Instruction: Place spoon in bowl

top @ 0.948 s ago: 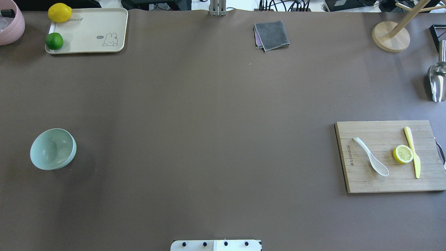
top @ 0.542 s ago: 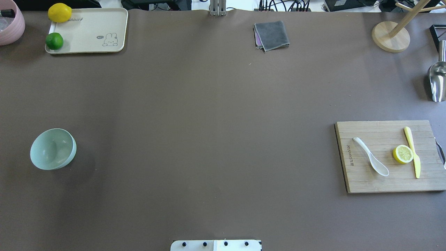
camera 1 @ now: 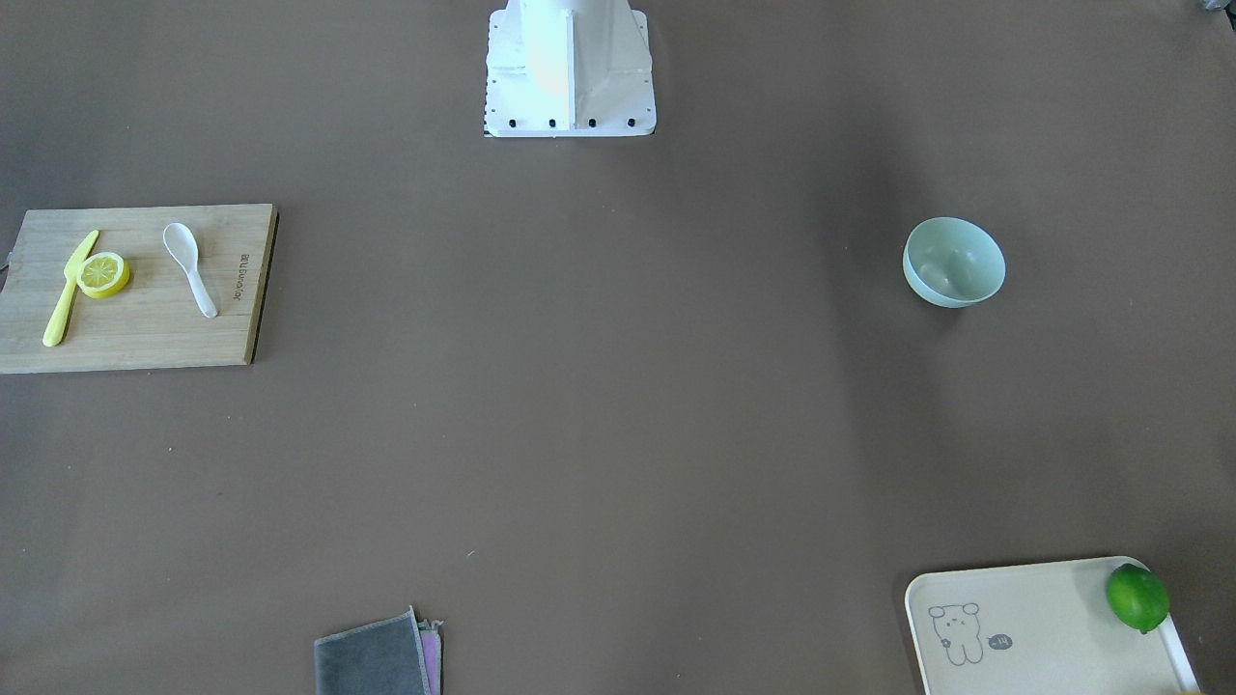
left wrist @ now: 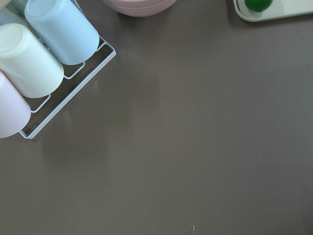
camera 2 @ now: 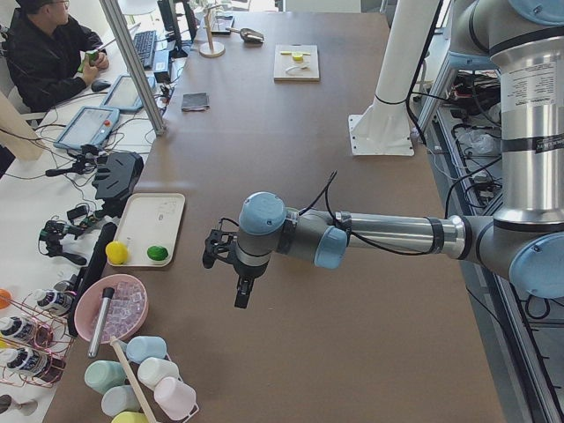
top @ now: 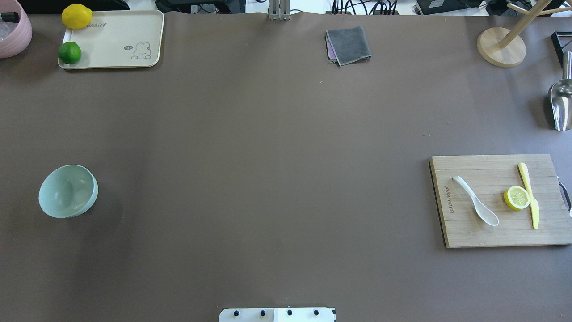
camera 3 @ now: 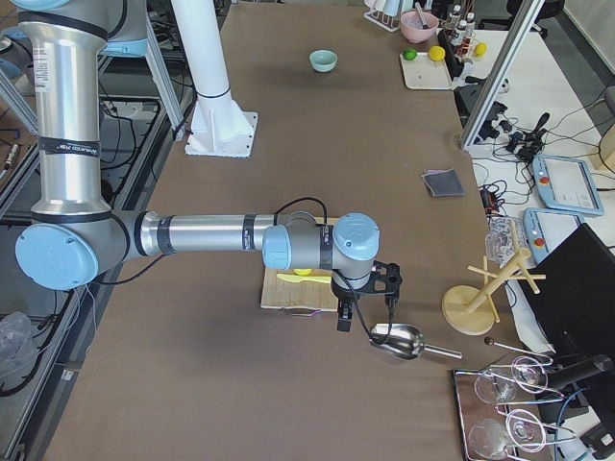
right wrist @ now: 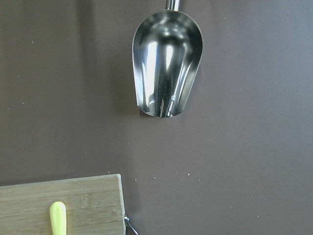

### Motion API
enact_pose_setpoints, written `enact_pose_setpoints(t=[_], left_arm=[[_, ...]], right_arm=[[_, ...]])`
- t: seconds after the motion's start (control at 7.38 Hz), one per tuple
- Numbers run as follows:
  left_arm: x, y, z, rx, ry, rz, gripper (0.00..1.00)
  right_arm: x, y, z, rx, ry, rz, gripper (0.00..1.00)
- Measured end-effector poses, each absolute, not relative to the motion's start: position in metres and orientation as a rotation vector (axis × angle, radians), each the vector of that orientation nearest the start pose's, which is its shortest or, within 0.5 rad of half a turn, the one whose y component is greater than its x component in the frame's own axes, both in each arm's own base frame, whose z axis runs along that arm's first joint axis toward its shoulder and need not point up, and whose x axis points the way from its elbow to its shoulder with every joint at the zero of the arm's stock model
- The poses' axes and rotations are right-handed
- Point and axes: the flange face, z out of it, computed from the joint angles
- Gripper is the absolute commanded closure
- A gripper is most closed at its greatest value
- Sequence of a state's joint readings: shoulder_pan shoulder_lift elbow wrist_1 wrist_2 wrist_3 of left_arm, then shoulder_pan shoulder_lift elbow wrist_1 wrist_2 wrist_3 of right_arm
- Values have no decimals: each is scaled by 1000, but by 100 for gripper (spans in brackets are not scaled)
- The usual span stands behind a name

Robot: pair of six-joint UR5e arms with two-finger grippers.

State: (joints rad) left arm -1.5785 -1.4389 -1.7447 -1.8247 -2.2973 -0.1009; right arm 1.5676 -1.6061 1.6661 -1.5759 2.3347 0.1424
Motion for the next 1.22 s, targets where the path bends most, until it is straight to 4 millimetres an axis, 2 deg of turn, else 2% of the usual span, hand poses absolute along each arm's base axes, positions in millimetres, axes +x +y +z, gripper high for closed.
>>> enact_pose_setpoints(t=[0.81,0.95,1.22], left_arm=[[-70,-454,604,257,741,7,2],[-70,-455,601,266,741,12,2],[-67,-459,591,319,745,42,2]], right_arm=[[60,-481,630,-6,-766,104,0],[59,-481,627,1,-767,100,0],[55,-494,601,49,-771,71,0]])
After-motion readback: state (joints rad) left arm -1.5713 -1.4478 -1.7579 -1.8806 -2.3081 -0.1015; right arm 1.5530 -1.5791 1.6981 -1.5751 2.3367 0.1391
